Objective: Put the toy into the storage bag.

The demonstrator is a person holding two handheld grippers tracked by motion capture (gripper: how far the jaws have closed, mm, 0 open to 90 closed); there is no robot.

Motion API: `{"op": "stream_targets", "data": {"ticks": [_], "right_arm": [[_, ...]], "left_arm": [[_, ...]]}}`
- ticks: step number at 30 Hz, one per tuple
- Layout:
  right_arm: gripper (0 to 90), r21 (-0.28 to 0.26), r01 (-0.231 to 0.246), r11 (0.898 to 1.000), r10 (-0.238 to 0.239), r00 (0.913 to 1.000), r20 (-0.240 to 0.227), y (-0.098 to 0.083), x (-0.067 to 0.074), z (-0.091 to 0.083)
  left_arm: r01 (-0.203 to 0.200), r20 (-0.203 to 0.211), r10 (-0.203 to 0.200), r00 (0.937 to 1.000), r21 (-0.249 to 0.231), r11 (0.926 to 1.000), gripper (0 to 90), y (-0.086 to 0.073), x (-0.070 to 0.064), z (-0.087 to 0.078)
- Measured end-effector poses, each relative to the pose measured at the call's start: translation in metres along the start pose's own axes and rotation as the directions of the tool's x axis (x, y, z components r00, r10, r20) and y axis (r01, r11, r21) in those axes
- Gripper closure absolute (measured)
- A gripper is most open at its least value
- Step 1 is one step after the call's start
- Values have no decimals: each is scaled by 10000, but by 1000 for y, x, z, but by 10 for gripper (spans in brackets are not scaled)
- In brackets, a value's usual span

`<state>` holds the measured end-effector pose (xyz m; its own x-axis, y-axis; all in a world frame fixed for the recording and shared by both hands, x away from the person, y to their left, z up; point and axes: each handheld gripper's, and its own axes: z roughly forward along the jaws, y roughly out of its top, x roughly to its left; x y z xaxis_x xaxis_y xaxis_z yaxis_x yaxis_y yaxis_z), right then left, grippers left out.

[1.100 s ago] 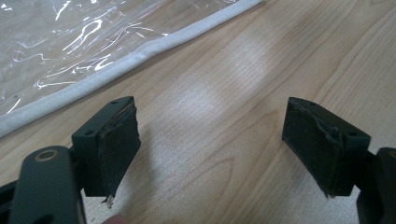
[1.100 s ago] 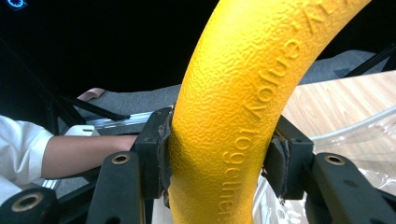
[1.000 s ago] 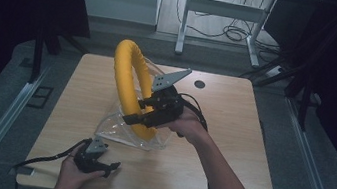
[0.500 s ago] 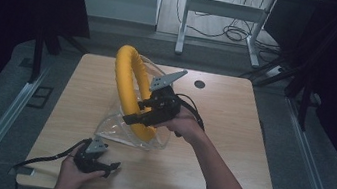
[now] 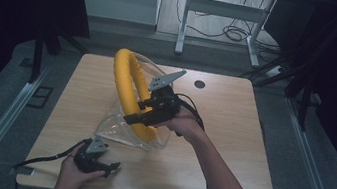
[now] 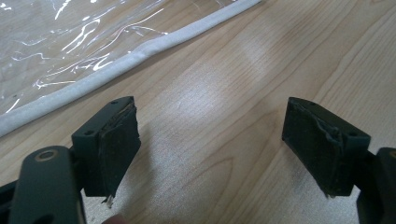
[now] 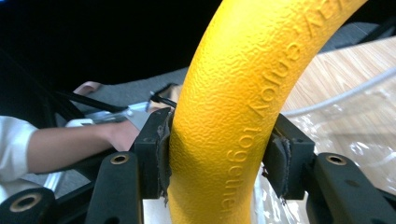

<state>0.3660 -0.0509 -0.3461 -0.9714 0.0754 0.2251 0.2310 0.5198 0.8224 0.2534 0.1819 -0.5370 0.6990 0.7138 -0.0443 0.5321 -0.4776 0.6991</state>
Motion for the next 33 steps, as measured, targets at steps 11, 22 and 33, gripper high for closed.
{"op": "stream_targets", "data": {"ticks": [11, 22, 33], "right_arm": [[472, -101, -490, 9987, 491, 9986, 184, -14, -16, 3], [428, -263, 14, 9997, 21, 9910, 1337, -13, -10, -1], [362, -705, 181, 9973, -44, 9818, 1897, -14, -5, -9]], "left_arm": [[6, 20, -6, 10000, 14, 10000, 187, 0, 0, 1], [23, 64, -23, 10000, 80, 10000, 187, 0, 0, 2], [19, 58, -19, 10000, 58, 10000, 187, 0, -1, 1]]}}
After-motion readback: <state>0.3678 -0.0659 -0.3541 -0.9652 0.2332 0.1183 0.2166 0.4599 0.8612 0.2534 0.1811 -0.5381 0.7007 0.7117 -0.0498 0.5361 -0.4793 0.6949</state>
